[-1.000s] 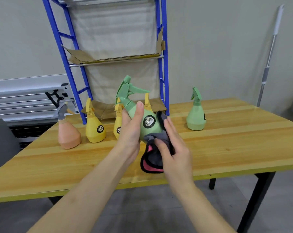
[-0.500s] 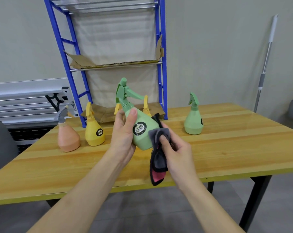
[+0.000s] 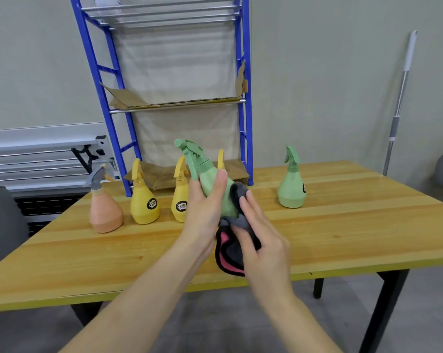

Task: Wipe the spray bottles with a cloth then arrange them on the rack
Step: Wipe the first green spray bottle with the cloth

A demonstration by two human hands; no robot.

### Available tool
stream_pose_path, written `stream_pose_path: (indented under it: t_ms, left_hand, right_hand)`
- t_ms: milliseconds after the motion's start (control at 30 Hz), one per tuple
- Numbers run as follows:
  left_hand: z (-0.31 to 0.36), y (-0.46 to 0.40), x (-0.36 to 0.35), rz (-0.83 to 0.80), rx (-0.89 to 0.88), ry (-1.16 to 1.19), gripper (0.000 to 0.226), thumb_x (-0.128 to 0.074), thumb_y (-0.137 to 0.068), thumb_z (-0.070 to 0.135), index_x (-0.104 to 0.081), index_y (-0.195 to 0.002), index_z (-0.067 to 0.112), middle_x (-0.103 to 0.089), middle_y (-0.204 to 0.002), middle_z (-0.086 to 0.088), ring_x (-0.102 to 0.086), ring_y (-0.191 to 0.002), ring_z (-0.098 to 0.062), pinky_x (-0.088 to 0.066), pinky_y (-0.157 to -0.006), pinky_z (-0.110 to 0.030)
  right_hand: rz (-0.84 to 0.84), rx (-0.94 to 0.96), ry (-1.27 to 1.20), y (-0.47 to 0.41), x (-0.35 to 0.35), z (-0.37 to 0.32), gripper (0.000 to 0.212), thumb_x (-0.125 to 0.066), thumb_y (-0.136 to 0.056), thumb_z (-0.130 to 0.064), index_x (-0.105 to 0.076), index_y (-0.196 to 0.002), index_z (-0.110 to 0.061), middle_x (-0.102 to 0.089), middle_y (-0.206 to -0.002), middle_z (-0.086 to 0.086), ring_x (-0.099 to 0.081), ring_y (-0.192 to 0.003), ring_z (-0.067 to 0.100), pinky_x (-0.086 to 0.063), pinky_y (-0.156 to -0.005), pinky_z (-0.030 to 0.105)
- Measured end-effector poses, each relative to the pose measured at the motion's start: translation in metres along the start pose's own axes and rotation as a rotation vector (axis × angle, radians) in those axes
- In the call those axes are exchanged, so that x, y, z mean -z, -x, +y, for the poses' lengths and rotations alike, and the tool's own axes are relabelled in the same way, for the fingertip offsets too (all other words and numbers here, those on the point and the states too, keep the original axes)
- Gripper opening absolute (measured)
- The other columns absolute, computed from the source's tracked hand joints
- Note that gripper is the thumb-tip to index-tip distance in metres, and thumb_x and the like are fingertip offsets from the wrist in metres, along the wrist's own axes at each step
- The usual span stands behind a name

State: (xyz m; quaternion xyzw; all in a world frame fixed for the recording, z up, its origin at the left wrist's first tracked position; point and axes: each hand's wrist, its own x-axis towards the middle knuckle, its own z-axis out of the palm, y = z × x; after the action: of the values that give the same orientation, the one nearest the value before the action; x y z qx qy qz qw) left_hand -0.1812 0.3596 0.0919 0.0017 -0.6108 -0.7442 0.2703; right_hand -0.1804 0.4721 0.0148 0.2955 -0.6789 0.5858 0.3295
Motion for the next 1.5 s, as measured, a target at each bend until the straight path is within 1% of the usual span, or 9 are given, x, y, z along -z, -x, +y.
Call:
stream_pose_path:
  t_ms: [167,367,500,700,867,1000,1133,1333,1500]
  left_hand:
    - [0.004,-0.001,0.009,-0.031,0.021,0.091,0.036,-0.071,-0.096,0.033,-0.051,-0.121,0.016,-0.067,-0.122,-0.013,-0.067,-0.114,-0.03,-0.054,-0.101,-0.055]
    - [0.006,0.0,0.013,-0.116,0.036,0.057,0.04,-0.055,-0.1,0.044,-0.046,-0.133,0.023,-0.065,-0.13,-0.01,-0.066,-0.116,-0.021,-0.056,-0.1,-0.046]
    - [0.002,-0.002,0.011,-0.118,0.061,0.057,0.059,-0.051,-0.092,0.071,-0.048,-0.137,0.033,-0.064,-0.136,-0.003,-0.063,-0.126,-0.02,-0.049,-0.11,-0.048]
    - [-0.004,-0.004,0.006,-0.098,0.052,-0.029,0.063,-0.076,-0.08,0.059,-0.048,-0.128,0.028,-0.067,-0.126,-0.01,-0.069,-0.114,-0.024,-0.055,-0.102,-0.048]
    - [-0.002,0.0,-0.003,-0.057,0.044,0.116,0.047,-0.065,-0.096,0.044,-0.053,-0.127,0.012,-0.069,-0.114,-0.014,-0.069,-0.101,-0.025,-0.055,-0.098,-0.052]
    - [-0.002,0.002,0.002,-0.13,0.05,0.107,0.036,-0.055,-0.104,0.037,-0.059,-0.124,0.008,-0.07,-0.11,-0.015,-0.067,-0.101,-0.025,-0.054,-0.092,-0.046]
    - [-0.005,0.003,0.006,-0.127,0.044,0.061,0.036,-0.049,-0.105,0.041,-0.056,-0.127,0.014,-0.07,-0.117,-0.014,-0.067,-0.104,-0.023,-0.054,-0.096,-0.047]
    - [-0.011,0.0,0.005,-0.178,0.016,-0.023,0.036,-0.04,-0.11,0.038,-0.06,-0.128,0.015,-0.069,-0.124,-0.014,-0.066,-0.113,-0.022,-0.049,-0.109,-0.05]
    - [-0.02,0.003,0.006,-0.254,0.073,-0.022,0.031,-0.043,-0.111,0.024,-0.064,-0.13,0.014,-0.073,-0.124,-0.008,-0.068,-0.12,-0.025,-0.054,-0.101,-0.037]
  right_hand:
    - [-0.033,-0.358,-0.345,-0.015,0.009,-0.009,0.047,-0.063,-0.1,-0.011,-0.06,-0.142,-0.033,-0.059,-0.145,-0.017,-0.048,-0.137,-0.004,-0.042,-0.111,0.018]
    - [-0.025,-0.489,-0.502,-0.028,0.014,-0.007,0.031,-0.051,-0.104,-0.004,-0.071,-0.123,-0.019,-0.077,-0.107,-0.019,-0.068,-0.11,-0.002,-0.051,-0.089,0.015]
    - [-0.056,-0.408,-0.385,-0.026,0.016,-0.005,0.036,-0.054,-0.105,-0.008,-0.066,-0.136,-0.02,-0.069,-0.127,-0.024,-0.058,-0.127,-0.003,-0.047,-0.102,0.016]
    - [-0.011,-0.095,-0.026,-0.015,0.014,-0.004,0.046,-0.065,-0.099,-0.011,-0.058,-0.144,-0.018,-0.052,-0.15,-0.016,-0.042,-0.143,-0.003,-0.035,-0.112,0.012]
    - [-0.006,0.118,0.137,-0.009,0.01,0.002,0.047,-0.061,-0.099,-0.018,-0.056,-0.146,-0.012,-0.049,-0.155,-0.004,-0.043,-0.146,0.012,-0.039,-0.116,0.025]
    - [-0.026,-0.253,-0.166,-0.017,0.018,-0.008,0.041,-0.062,-0.101,-0.012,-0.063,-0.139,-0.027,-0.059,-0.141,-0.023,-0.049,-0.135,-0.008,-0.041,-0.111,0.016]
    - [-0.056,-0.478,-0.457,-0.03,0.022,-0.01,0.032,-0.052,-0.106,-0.011,-0.071,-0.119,-0.033,-0.076,-0.111,-0.018,-0.066,-0.113,-0.003,-0.051,-0.09,0.015]
    - [-0.077,-0.193,-0.181,-0.027,0.018,-0.01,0.039,-0.062,-0.1,-0.009,-0.066,-0.136,-0.024,-0.06,-0.143,-0.018,-0.049,-0.137,-0.004,-0.038,-0.114,0.019]
    - [-0.147,0.106,0.158,-0.029,0.007,0.009,0.048,-0.062,-0.097,-0.01,-0.059,-0.144,-0.017,-0.049,-0.154,-0.009,-0.039,-0.148,0.006,-0.033,-0.12,0.024]
